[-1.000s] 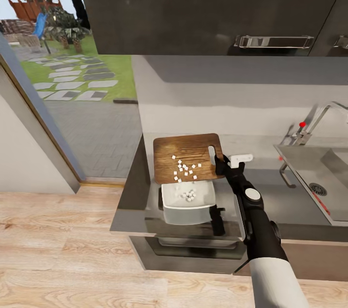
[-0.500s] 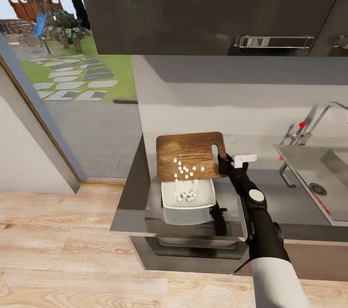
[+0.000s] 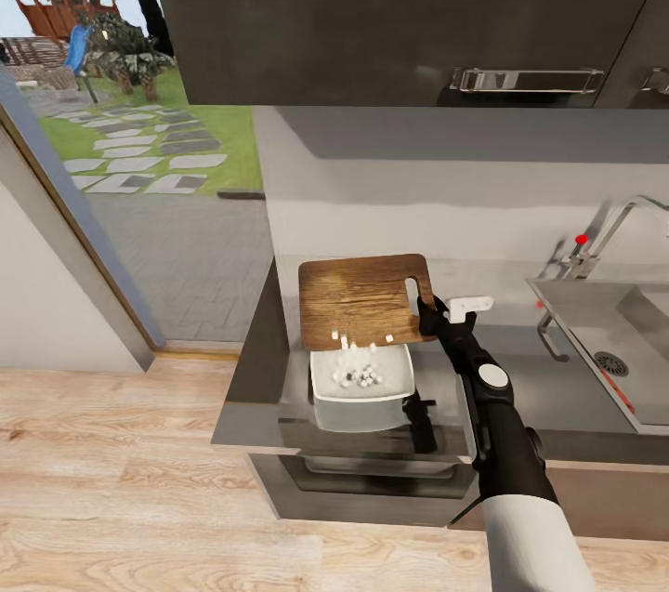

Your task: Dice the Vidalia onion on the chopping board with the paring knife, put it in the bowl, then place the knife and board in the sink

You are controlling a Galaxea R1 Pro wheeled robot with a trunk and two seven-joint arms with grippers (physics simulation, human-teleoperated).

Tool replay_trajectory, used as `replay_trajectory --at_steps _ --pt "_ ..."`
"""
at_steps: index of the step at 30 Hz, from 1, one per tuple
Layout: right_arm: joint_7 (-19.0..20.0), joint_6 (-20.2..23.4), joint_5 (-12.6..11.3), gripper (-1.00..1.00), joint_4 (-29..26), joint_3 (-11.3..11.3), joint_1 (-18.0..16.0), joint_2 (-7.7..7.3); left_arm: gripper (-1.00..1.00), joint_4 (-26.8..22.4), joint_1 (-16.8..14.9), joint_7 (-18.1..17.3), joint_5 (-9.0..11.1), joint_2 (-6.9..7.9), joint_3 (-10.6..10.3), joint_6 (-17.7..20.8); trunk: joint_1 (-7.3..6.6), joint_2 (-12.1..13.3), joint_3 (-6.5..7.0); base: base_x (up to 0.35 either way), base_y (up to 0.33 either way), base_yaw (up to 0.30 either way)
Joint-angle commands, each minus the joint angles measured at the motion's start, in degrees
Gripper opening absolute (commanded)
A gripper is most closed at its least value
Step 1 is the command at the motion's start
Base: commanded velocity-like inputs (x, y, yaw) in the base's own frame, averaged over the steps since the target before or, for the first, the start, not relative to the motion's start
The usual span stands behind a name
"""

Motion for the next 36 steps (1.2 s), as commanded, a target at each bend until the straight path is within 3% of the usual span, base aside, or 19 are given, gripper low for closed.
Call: replay_trajectory --at_steps 1,17,25,36 --pt "0.5 0.2 0.4 -1.00 -0.1 -0.2 0.0 0.08 1.00 0.0 0.0 -0.4 0.4 -0.01 0.1 0.0 0.04 -0.1 -0.10 0.000 0.000 0.000" --pt "0.6 0.2 0.4 -1.00 -0.1 -0.2 0.0 0.08 1.00 0.0 0.0 -0.4 0.4 -0.01 0.1 0.0 0.04 -0.1 -0.10 0.000 0.000 0.000" --pt "0.3 -3.6 0.4 -1.00 -0.1 -0.2 0.0 0.08 1.00 -0.1 0.0 -0.4 0.4 -0.01 0.1 0.0 0.04 -0.1 -0.10 0.000 0.000 0.000" --pt "-0.1 -1.8 0.3 -1.00 -2.2 -0.1 0.0 0.08 1.00 -0.1 0.0 -0.4 0.4 -0.01 0.1 0.0 0.04 -0.1 -0.10 0.000 0.000 0.000"
